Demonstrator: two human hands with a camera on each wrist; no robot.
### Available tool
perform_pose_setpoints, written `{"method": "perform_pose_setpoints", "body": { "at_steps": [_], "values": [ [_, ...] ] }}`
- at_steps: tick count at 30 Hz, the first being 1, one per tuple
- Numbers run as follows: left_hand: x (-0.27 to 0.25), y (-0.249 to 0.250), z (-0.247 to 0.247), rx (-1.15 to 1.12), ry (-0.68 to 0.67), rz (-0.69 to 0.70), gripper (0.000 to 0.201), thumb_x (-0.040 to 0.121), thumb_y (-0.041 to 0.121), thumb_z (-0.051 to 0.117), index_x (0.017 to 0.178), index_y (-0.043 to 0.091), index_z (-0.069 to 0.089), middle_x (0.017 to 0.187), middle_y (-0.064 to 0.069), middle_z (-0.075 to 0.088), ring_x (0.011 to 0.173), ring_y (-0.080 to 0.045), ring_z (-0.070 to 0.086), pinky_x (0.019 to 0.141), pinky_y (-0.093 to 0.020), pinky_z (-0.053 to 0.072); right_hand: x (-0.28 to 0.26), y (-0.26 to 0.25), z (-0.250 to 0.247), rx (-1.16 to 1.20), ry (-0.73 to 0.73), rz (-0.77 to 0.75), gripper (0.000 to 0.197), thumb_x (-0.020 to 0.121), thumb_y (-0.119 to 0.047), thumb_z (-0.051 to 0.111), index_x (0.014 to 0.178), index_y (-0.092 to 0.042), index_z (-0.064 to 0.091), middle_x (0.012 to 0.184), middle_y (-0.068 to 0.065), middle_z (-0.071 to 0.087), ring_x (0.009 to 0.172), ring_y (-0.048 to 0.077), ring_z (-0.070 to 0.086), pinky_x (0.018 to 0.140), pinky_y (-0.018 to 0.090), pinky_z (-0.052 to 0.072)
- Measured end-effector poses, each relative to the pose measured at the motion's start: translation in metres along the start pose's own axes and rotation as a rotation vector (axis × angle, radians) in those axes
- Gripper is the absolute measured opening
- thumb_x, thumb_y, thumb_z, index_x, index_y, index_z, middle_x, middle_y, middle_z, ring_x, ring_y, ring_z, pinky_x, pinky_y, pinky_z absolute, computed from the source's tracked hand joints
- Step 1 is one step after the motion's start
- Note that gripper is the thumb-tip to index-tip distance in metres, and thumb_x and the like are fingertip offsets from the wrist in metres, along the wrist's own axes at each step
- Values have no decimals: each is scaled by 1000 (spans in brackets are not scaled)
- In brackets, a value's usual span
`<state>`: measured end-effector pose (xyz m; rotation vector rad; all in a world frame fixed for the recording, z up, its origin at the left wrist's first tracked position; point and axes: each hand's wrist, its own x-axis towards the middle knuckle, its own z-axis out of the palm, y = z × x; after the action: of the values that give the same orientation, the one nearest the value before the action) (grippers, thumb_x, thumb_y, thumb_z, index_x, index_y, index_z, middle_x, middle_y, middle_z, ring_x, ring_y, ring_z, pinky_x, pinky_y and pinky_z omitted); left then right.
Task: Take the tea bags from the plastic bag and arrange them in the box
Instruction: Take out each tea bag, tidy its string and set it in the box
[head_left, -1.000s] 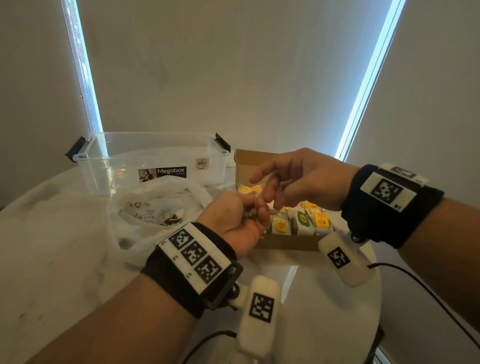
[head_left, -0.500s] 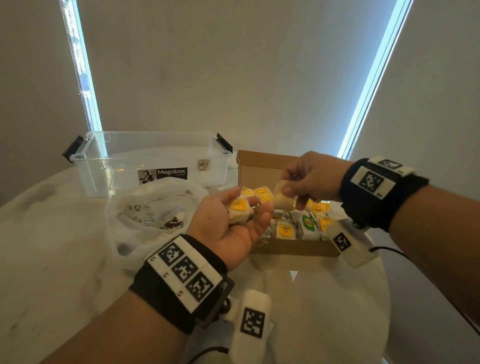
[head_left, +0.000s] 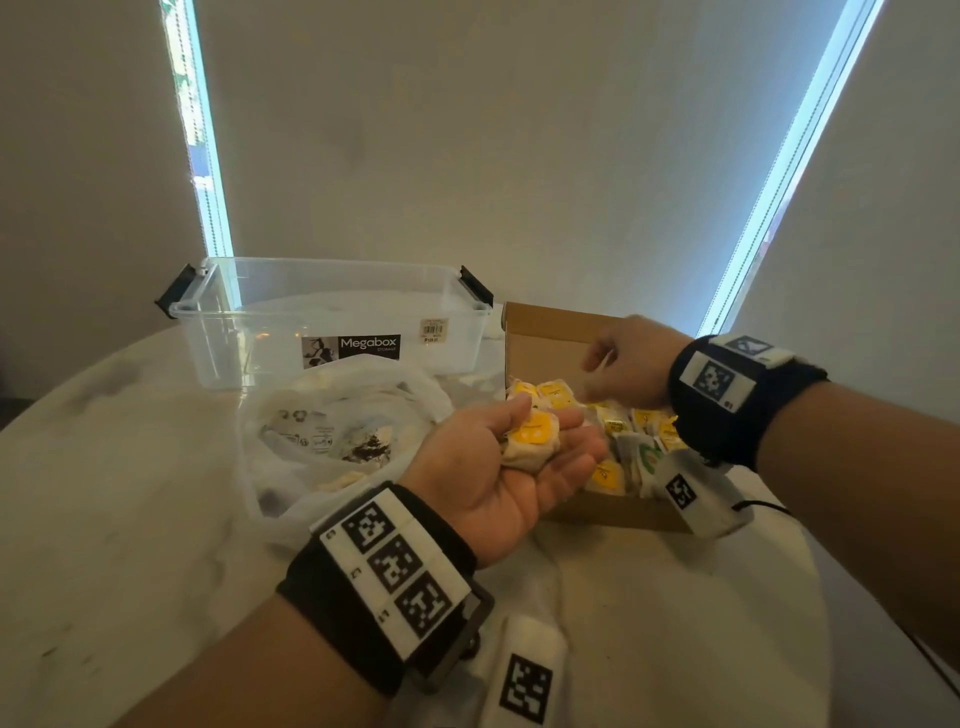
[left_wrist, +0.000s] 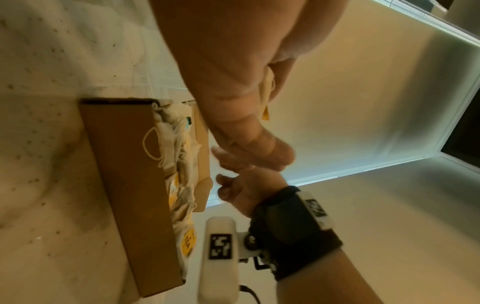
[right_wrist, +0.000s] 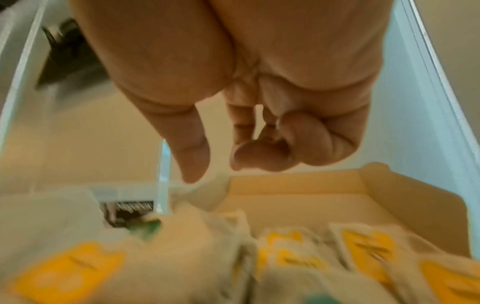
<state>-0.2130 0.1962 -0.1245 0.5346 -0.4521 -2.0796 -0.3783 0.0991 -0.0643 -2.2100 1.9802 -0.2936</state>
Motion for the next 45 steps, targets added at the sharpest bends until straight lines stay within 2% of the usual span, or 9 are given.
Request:
{"method": "perform_pose_setpoints", "body": {
  "at_steps": [4,8,12,23,28,33,37,40,45],
  "values": [
    [0,0,2,31,2,-10,64,103,47,39,124,-11,57,122,-31,62,86,-32,69,69,-36,61,-37,-17,-22,342,-35,-142,21,84,-35,77,90,-15,74,74,-1,67,61,10,59,62,25,49],
    [-4,-5,7,-40,-18,22,60,104,46,34,133,-3,53,125,-30,63,110,-36,65,95,-43,55,-72,-29,-20,242,-161,-277,30,77,-49,77,87,-21,75,79,-4,74,69,8,68,71,26,58],
    [-4,-12,12,-25,14,50,57,106,43,30,131,-2,54,118,-27,68,98,-32,70,99,-44,50,-82,-27,-12,184,-107,-272,29,71,-48,84,84,-25,74,78,-7,74,72,7,69,71,26,58],
    [3,-16,8,-42,101,131,47,105,36,37,131,2,57,120,-25,68,104,-32,70,70,-39,62,-96,-12,-17,447,59,-223,13,82,-33,79,82,-20,80,69,-8,75,65,4,72,68,21,53],
    [-2,-15,15,35,53,151,43,90,21,64,127,1,59,124,-26,65,95,-30,69,72,-36,62,-94,-7,-19,488,99,-169,18,81,-25,81,76,-8,76,61,-2,72,56,5,68,55,15,48],
    [1,-21,17,146,115,160,28,94,5,59,122,3,59,108,-21,71,80,-24,73,64,-30,62,-92,-8,-20,648,58,-142,15,78,-5,81,82,-1,67,67,7,71,57,14,71,53,17,54],
    [2,-17,13,167,150,164,26,97,15,57,121,4,59,105,-19,72,80,-24,72,60,-31,60,-89,-5,-21,599,38,-159,18,81,-9,80,95,-12,69,81,5,76,63,9,72,57,15,55],
    [2,-8,6,76,209,202,18,101,19,53,96,3,61,79,-13,70,64,-20,71,53,-27,59,-83,2,-28,658,105,-90,16,85,-7,76,96,-16,68,88,5,73,66,11,71,55,17,55],
    [1,-1,2,-58,214,255,24,101,24,50,103,1,57,75,-18,68,56,-22,69,48,-26,57,-71,19,-31,591,18,10,11,87,-8,74,95,-14,70,87,7,75,67,14,74,59,24,58]
  ]
}}
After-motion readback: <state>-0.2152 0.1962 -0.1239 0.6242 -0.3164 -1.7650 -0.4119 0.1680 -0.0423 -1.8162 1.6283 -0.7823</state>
